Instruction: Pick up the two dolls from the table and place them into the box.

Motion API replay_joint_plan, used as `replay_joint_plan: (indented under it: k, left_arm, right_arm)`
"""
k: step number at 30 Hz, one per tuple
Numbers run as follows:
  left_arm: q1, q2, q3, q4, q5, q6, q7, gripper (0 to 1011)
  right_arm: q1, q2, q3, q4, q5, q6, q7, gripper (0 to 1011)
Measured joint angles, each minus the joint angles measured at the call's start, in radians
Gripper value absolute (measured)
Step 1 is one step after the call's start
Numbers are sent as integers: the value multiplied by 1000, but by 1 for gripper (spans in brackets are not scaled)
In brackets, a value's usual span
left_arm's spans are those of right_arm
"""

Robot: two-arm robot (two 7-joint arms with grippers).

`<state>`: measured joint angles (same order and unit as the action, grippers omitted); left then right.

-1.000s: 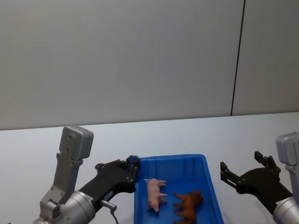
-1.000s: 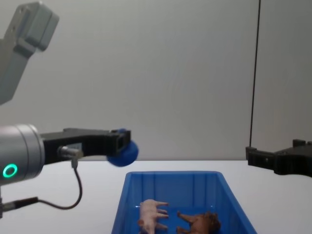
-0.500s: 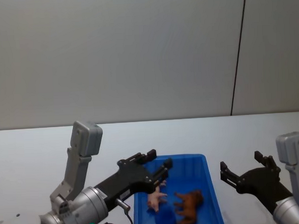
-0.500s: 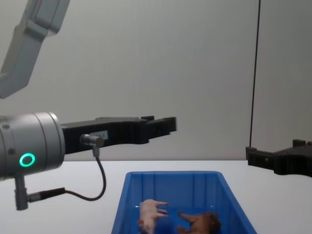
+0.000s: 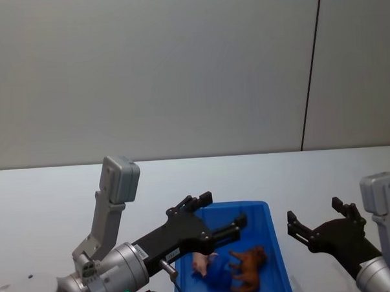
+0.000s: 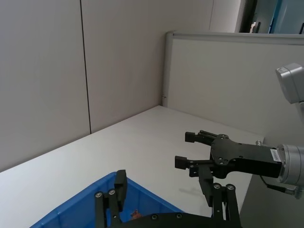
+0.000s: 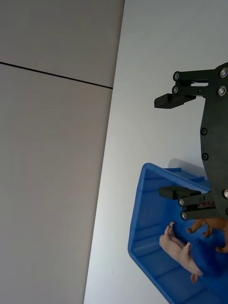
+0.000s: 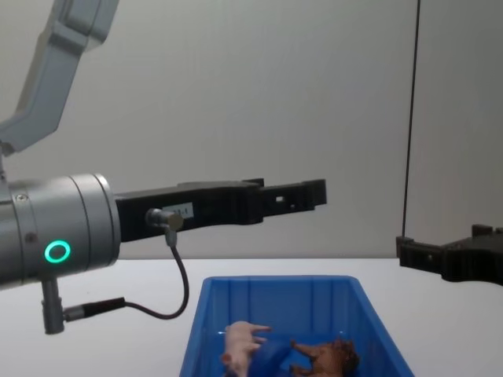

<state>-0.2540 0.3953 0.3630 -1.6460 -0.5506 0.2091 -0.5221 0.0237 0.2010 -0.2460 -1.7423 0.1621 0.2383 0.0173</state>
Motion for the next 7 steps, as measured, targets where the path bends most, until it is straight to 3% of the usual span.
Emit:
replay_joint_plan:
  k: [4, 7]
  left_arm:
    - [-2, -2, 1, 1, -2, 0, -10, 1001]
    - [-3, -3, 2, 2, -4, -1, -15, 1001]
  right_arm:
    - [0, 0, 0, 0, 0, 0, 0, 1001]
    - [0, 0, 0, 0, 0, 0, 0, 1001]
